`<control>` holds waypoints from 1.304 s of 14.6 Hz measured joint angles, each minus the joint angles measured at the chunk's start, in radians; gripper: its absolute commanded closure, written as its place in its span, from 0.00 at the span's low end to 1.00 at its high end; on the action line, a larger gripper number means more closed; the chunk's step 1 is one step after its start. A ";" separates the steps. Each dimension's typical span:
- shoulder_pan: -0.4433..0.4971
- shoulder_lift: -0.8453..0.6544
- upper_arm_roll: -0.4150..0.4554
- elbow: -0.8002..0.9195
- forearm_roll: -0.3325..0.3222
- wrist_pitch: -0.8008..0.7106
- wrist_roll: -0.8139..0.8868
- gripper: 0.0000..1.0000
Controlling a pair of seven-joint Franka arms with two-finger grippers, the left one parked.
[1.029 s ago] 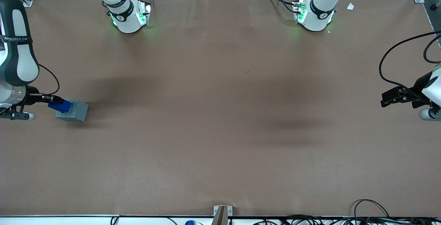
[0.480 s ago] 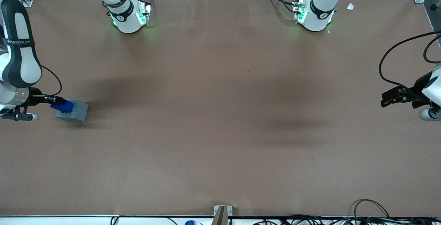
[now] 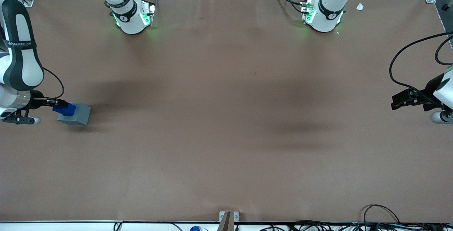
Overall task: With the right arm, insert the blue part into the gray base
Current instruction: 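Lower the blue block into the gray base's square opening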
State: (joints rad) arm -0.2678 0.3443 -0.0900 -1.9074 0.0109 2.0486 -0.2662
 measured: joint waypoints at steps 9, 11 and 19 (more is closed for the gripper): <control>-0.007 0.000 -0.001 0.001 0.000 0.000 -0.055 0.83; -0.007 0.000 -0.001 0.001 0.000 0.000 -0.056 0.83; -0.007 0.001 0.000 0.005 -0.001 -0.030 -0.058 0.83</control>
State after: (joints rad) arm -0.2752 0.3456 -0.0904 -1.9024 0.0100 2.0186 -0.3243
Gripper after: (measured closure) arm 0.489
